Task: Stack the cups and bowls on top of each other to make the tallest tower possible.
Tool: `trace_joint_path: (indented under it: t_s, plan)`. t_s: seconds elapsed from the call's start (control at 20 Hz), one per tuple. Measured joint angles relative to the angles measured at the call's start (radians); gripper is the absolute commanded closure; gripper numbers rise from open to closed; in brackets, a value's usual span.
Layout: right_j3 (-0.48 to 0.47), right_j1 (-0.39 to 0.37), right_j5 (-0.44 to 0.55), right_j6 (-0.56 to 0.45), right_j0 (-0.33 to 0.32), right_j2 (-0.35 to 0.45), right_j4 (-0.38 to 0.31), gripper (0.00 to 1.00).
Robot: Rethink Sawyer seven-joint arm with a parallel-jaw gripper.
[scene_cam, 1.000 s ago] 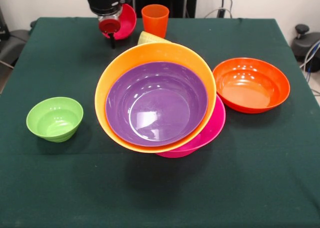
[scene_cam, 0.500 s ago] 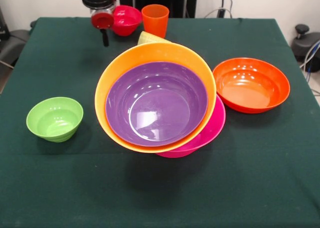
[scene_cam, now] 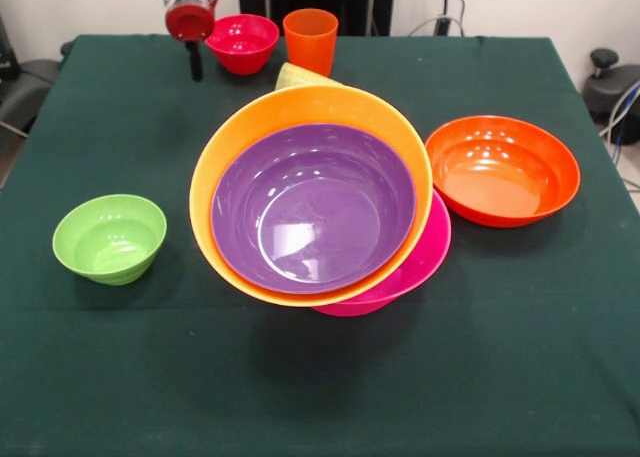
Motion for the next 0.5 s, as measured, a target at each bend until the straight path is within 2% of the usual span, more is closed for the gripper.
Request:
trace_joint_path:
  t_s: [0.5]
  plan:
    - [0.0,-0.009,0.0,0.0,0.025,-0.006,0.008,0.0]
